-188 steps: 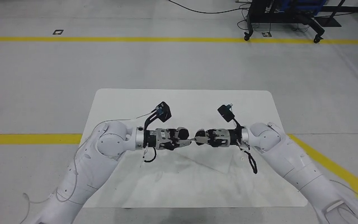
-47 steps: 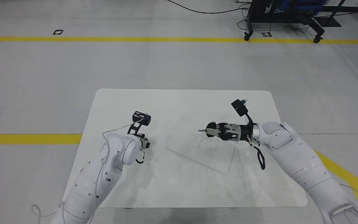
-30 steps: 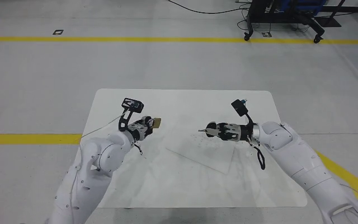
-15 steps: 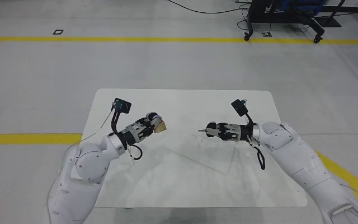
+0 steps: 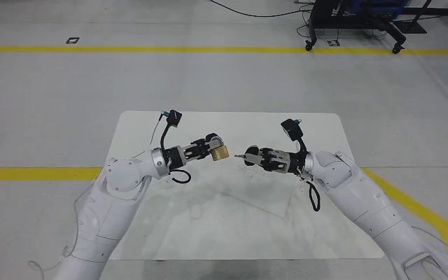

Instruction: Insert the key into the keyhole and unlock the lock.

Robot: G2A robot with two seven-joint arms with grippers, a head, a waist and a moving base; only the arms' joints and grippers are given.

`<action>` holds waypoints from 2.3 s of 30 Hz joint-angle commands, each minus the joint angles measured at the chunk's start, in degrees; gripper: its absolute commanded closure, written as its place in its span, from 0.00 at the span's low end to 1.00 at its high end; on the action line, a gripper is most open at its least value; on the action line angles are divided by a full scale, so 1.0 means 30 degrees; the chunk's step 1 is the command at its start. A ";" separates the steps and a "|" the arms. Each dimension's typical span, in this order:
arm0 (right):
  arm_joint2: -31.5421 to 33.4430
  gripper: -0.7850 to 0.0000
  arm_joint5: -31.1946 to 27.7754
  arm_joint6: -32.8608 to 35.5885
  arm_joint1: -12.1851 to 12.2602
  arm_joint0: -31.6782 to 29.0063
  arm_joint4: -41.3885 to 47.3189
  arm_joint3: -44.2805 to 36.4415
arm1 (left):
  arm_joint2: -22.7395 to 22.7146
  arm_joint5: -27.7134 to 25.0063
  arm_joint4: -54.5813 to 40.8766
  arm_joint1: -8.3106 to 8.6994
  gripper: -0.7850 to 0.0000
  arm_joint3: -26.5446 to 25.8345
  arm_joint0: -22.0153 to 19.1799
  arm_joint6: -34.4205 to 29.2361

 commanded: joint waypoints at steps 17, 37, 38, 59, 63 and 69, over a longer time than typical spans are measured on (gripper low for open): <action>0.0365 1.00 0.2468 -0.1708 -0.0305 -0.0933 0.4205 -0.0216 | 0.1527 1.0260 -0.6148 -0.0834 1.00 0.3101 -0.2193 0.2629; -0.0651 1.00 1.2070 -0.1298 -0.0790 -0.1529 0.7343 -0.2713 | 0.1882 1.0556 -0.6475 -0.1045 1.00 0.4059 -0.2369 0.4053; -0.0643 1.00 1.2472 -0.1553 -0.0781 -0.1801 0.7112 -0.3129 | 0.1875 1.0589 -0.6555 -0.1055 1.00 0.4062 -0.2374 0.4065; -0.0341 1.00 1.4837 -0.7091 -0.1331 -0.3839 0.2008 -0.5626 | 0.1942 1.1075 -0.6741 -0.1151 1.00 0.4016 -0.2317 0.4467; -0.0305 1.00 1.4768 -0.7710 -0.1569 -0.3794 0.2077 -0.5294 | 0.1974 1.0916 -0.6744 -0.1170 1.00 0.4046 -0.2319 0.4406; -0.0133 1.00 1.4733 -0.8034 -0.1815 -0.3890 0.2005 -0.5064 | 0.1903 1.0734 -0.6827 -0.1189 1.00 0.4046 -0.2271 0.4502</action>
